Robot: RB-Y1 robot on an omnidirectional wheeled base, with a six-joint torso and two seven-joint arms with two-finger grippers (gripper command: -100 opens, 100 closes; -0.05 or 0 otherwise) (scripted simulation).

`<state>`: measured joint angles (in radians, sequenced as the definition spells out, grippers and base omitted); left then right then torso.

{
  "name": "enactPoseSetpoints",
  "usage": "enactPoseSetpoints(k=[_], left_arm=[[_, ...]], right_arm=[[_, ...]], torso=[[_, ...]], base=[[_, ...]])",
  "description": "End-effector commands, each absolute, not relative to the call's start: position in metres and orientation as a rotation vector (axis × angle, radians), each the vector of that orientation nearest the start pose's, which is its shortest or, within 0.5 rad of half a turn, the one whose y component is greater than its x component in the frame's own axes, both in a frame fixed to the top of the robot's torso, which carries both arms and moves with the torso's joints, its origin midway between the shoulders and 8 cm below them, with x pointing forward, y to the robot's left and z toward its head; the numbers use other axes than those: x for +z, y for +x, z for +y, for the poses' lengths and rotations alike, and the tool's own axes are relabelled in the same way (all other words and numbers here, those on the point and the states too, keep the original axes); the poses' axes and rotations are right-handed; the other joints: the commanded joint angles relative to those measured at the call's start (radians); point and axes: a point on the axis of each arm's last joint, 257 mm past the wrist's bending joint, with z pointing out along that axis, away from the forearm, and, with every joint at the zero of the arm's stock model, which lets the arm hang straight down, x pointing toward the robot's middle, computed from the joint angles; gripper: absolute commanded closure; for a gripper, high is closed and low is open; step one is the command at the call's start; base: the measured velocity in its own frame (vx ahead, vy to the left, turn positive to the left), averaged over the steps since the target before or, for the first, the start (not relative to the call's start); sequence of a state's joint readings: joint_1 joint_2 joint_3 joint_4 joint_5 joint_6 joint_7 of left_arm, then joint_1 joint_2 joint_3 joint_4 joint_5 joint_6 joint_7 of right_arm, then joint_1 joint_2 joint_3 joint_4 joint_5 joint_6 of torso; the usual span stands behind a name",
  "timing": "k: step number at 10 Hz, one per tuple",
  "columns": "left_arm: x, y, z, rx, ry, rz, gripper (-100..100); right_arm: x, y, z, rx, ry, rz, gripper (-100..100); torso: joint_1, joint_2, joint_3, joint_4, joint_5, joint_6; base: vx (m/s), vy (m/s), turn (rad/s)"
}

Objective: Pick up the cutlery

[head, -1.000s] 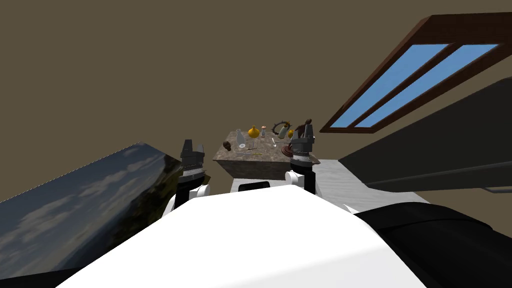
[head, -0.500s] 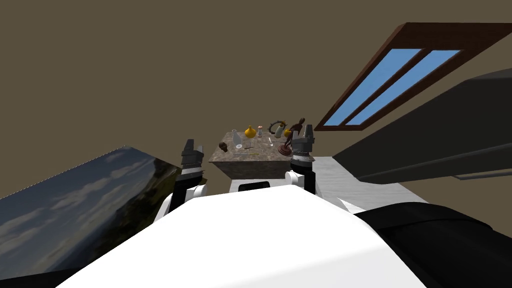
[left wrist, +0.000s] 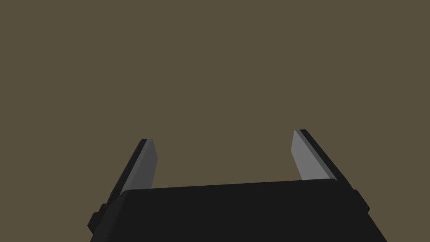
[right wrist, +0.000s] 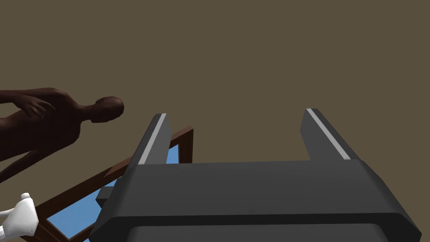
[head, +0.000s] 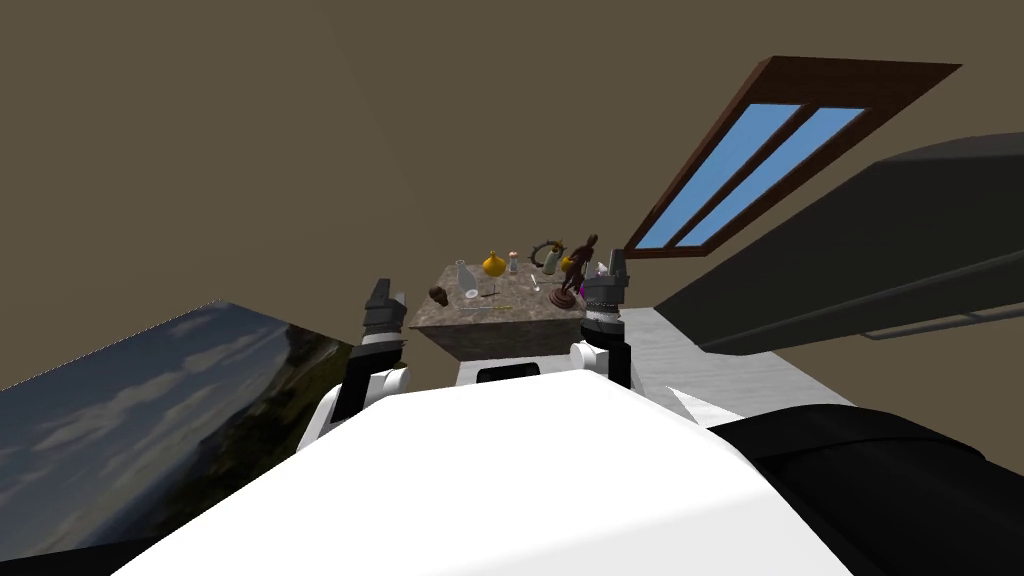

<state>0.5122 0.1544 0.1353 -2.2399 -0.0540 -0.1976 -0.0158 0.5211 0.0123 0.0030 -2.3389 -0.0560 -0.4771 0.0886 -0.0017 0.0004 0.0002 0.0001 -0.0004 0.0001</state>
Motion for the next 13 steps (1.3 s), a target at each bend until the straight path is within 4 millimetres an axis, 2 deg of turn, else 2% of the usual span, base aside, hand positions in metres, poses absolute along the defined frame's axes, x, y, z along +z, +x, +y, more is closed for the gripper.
enactPoseSetpoints(k=[1, 13], left_arm=[[-0.059, 0.384, 0.341, -0.975, -0.794, 0.986, -100], [-0.099, 0.396, 0.386, -0.811, -0.993, 1.103, -100]], right_arm=[[0.04, 0.333, -0.287, 1.255, 0.655, 0.578, 0], [0.04, 0.333, -0.287, 1.255, 0.655, 0.578, 0]], torso=[[0.0, 0.0, 0.0, 0.0, 0.0, 0.0], [0.0, 0.0, 0.0, 0.0, 0.0, 0.0]], base=[[0.001, -0.019, -0.066], [-0.002, -0.027, -0.095]])
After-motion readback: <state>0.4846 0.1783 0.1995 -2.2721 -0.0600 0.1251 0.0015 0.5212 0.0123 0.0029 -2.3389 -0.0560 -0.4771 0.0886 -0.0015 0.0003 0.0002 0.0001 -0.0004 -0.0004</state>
